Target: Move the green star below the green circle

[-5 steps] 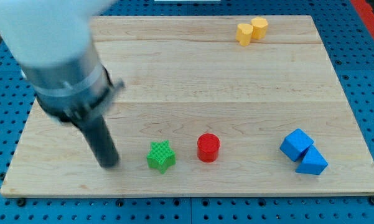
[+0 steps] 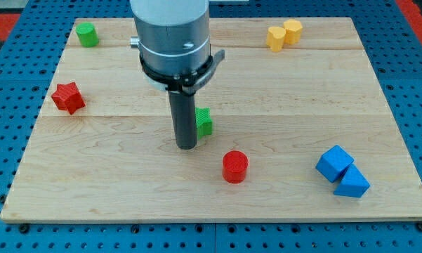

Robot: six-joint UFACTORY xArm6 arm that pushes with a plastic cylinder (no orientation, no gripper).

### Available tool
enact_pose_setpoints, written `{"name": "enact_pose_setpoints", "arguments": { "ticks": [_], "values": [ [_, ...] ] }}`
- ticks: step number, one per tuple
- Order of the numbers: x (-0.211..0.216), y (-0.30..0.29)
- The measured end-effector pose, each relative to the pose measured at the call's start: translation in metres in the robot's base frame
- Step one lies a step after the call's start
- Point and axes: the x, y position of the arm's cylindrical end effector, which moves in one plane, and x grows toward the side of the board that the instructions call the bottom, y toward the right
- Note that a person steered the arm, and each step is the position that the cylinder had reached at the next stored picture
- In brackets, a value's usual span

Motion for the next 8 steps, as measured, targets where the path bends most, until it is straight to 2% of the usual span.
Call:
{"name": "enact_pose_setpoints", "arguments": {
  "ticks": [1, 2, 3, 5, 6, 7, 8],
  "values": [
    [0.012, 0.003],
    [-0.018, 0.015],
    [-0.041, -0.001],
    [-0.034, -0.001],
    [-0.008, 0.000],
    [-0.007, 0.006],
    [-0.005, 0.040]
  ]
}}
